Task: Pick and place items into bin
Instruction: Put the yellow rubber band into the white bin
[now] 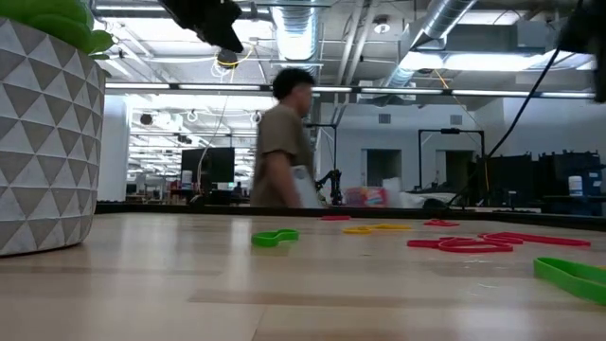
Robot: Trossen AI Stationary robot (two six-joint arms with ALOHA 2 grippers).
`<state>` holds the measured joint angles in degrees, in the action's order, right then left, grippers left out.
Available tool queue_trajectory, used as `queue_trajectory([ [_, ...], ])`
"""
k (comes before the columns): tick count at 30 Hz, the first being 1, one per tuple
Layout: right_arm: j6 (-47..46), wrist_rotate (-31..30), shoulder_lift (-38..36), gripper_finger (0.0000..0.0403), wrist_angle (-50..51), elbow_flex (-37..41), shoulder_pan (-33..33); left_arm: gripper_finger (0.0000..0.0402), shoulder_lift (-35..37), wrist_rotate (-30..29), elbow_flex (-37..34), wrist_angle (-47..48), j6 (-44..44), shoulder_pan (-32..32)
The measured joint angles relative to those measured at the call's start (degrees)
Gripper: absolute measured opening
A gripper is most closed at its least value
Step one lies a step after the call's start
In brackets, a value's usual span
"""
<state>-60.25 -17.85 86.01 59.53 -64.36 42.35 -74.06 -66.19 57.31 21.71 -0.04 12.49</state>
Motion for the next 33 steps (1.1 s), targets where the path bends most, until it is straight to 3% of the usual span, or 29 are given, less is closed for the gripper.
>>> queue_trajectory([
  [3, 6.18, -3.58, 0.55, 0.0076, 0.03, 0.02, -2.68, 0.0096, 1.34, 13.57, 0.01, -0.90, 6.91, -5.29],
  [6, 10.96, -5.28, 0.55, 0.0075, -0.04, 0.02, -5.49, 0.0096, 1.94, 35.72, -0.67, -7.49, 12.94, -12.51],
  [9, 10.52, -5.54, 0.55, 0.0075, 0.04, 0.02, -8.07, 0.0096, 0.27, 58.08, -2.32, -18.18, 11.74, -18.68],
  [11, 9.30, -6.33, 0.55, 0.0075, 0.04, 0.02, -9.28, 0.0096, -3.00, 66.87, -3.00, -23.20, 7.69, -20.88],
  [13, 10.17, -6.55, 0.55, 0.0075, -0.01, 0.02, -10.25, 0.0096, -7.56, 68.90, -3.12, -27.18, 4.64, -21.54],
  [18, 12.68, -9.75, 0.55, 0.0075, 0.00, 0.02, -11.92, 0.0096, -20.84, 66.96, -2.22, -33.34, 0.48, -20.85],
  [24, 9.52, -14.90, 0.55, 0.0075, -0.02, 0.02, -13.34, 0.0096, -34.20, 65.84, 4.28, -35.91, -1.63, -20.57],
  [33, 5.76, -23.48, 0.55, 0.0075, -0.31, 0.02, -13.99, 0.0096, -43.55, 64.81, 11.07, -34.37, -2.27, -20.52],
])
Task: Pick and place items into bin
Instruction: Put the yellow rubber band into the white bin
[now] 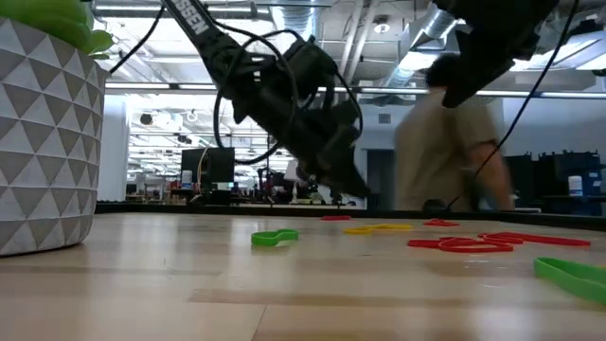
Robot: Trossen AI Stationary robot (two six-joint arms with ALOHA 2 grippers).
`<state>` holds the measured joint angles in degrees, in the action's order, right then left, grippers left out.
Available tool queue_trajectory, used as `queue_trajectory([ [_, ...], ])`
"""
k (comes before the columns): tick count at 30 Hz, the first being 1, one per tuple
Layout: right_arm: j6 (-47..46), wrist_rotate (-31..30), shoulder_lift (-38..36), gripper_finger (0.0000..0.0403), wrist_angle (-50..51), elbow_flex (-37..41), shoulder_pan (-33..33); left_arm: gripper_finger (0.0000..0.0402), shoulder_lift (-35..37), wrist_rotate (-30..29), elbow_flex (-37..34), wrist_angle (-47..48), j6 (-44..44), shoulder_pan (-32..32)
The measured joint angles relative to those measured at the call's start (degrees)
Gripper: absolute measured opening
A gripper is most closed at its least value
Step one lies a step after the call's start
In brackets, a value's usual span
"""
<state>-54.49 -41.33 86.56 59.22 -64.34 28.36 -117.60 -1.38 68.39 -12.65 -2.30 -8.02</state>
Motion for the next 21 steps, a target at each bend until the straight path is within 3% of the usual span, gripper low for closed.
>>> queue_trajectory([
  [3, -1.02, -1.22, 0.00, 0.0075, -0.08, 0.00, 0.11, 0.0096, -1.30, -1.02, 0.50, -0.21, -0.20, 0.21],
  [10, -5.53, -1.01, 0.00, 0.0075, -0.20, 0.00, 2.19, 0.0096, -1.61, -9.56, 0.56, 1.76, 0.57, 0.21],
  [21, -11.09, -4.29, 0.54, 0.0075, -0.55, 0.00, 5.42, 0.0096, -1.61, -4.95, 0.54, 1.10, -0.61, 1.80],
])
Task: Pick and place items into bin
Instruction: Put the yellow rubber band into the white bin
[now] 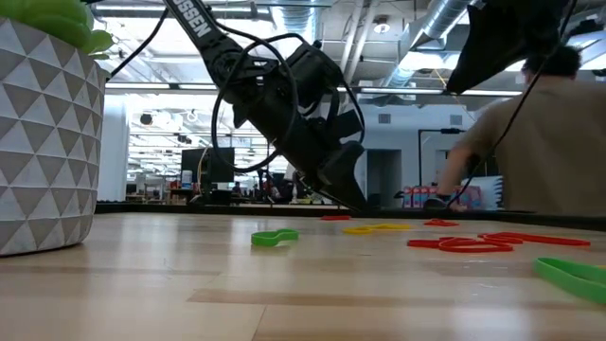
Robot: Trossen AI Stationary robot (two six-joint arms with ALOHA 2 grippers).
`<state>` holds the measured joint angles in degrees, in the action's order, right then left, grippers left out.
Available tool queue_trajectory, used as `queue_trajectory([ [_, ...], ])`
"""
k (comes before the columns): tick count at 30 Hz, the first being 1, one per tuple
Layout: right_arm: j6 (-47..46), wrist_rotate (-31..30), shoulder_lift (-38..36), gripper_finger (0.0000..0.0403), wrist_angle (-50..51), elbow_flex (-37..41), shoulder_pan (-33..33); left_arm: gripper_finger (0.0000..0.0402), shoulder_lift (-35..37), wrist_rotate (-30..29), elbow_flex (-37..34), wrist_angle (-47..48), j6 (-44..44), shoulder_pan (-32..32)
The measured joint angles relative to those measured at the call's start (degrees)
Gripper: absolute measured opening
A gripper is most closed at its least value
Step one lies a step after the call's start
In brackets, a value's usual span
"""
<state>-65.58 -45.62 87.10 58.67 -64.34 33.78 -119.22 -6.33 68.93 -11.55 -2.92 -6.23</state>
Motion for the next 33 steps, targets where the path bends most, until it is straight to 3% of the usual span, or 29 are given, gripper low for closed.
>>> queue_trajectory([
  [14, 0.00, 0.28, 9.46, 0.0075, -3.12, 0.04, 1.34, 0.0096, 0.00, -5.09, -0.02, -2.33, 0.68, 2.52],
  [25, -0.02, 1.25, 9.71, 0.0075, -0.91, 0.00, 1.57, 0.0096, -7.17, -5.08, 3.73, -5.19, 0.72, 2.85],
  [33, -0.42, 2.00, 9.71, 0.0075, -0.85, 0.00, 2.17, 0.0075, -7.34, -6.60, 4.59, -1.33, 3.09, 2.93],
])
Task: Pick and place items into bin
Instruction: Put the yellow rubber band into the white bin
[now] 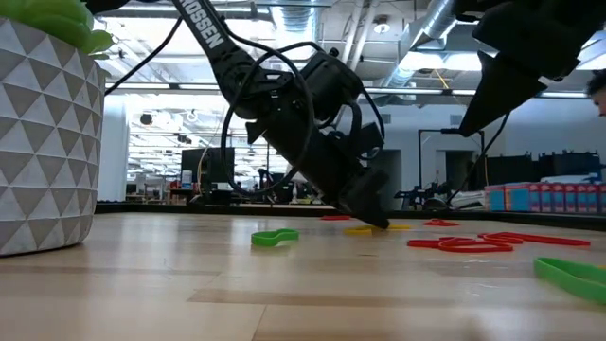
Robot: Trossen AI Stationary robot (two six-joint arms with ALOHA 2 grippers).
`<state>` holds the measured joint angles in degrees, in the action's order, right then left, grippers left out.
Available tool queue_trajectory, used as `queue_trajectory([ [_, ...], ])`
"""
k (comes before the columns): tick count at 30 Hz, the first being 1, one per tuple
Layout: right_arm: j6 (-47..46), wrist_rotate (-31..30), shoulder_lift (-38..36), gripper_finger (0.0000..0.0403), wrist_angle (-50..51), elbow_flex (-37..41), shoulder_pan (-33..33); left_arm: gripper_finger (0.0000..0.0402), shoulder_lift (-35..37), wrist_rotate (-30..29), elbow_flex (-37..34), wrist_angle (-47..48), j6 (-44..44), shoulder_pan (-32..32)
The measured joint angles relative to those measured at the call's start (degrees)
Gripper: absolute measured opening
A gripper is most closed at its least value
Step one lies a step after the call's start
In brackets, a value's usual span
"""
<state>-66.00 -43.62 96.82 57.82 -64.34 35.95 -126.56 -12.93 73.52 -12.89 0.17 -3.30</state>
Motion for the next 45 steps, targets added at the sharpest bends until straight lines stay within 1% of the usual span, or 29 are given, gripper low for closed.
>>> queue_trajectory([
  [4, -0.24, 0.02, 0.00, 0.0075, -0.21, 0.00, -0.07, 0.0016, 0.04, 0.04, 0.11, 2.43, 1.48, 0.03],
  [6, -1.07, 0.06, 0.00, 0.0075, -1.26, 0.00, -0.07, 0.0007, 0.08, 0.38, 0.11, 2.69, 1.75, 0.02],
  [8, -1.48, 0.93, 0.00, 0.0075, -2.81, 0.00, -0.07, 0.0006, 0.27, 1.45, 0.03, 2.65, 2.38, -0.03],
  [11, -0.66, 6.08, 0.00, 0.0075, -5.43, 0.00, -0.28, 0.0002, 1.22, 2.84, -0.06, 3.26, 4.93, 0.15],
  [13, 2.74, 9.52, 0.00, 0.0075, -6.99, 0.00, -0.45, 0.0001, 3.30, 2.66, -0.29, 6.70, 5.44, 0.47],
  [14, 4.99, 10.29, 0.00, 0.0075, -7.71, 0.00, -0.47, 0.0001, 4.47, 2.62, -0.43, 8.53, 5.47, 0.64],
  [15, 6.75, 10.20, 0.00, 0.0075, -7.97, 0.00, -0.49, 0.0001, 5.74, 2.41, -0.55, 10.15, 5.48, 0.79],
  [17, 8.70, 8.19, 0.00, 0.0075, -8.16, 0.00, -0.82, 0.0000, 9.11, 1.61, -0.54, 13.30, 5.45, 1.12],
  [21, 9.35, 6.00, 0.02, 0.0075, -9.14, 0.04, -2.12, 0.0000, 14.90, 1.04, -0.23, 17.01, 4.98, 2.53],
  [23, 9.52, 6.23, 0.02, 0.0075, -12.43, 1.03, -2.81, 0.0000, 16.57, 1.79, -0.39, 18.69, 4.83, 3.84],
  [25, 12.52, 6.71, 0.04, 0.0076, -17.47, 3.24, -3.29, 0.0000, 18.16, 3.85, -0.37, 19.13, 4.98, 5.49],
  [28, 18.11, 9.14, 0.04, 0.0082, -23.09, 6.14, -3.76, 0.0000, 18.76, 5.11, -0.16, 19.00, 6.79, 8.09],
  [33, 19.31, 8.93, 0.07, 0.0099, -24.39, 7.93, -3.85, 0.0000, 18.75, 5.07, -0.28, 20.82, 8.45, 10.88],
  [41, 24.88, 8.83, 0.07, 0.0149, -29.78, 7.88, -3.85, 0.0000, 18.78, 4.98, -0.28, 20.52, 7.94, 11.48],
  [43, 25.93, 8.01, 0.07, 0.0164, -30.73, 7.87, -3.85, 0.0000, 18.78, 4.94, -0.26, 20.46, 7.86, 11.44],
  [45, 25.99, 5.36, 0.07, 0.0176, -30.76, 7.87, -3.85, 0.0000, 18.78, 5.14, -0.26, 20.46, 7.86, 11.64],
])
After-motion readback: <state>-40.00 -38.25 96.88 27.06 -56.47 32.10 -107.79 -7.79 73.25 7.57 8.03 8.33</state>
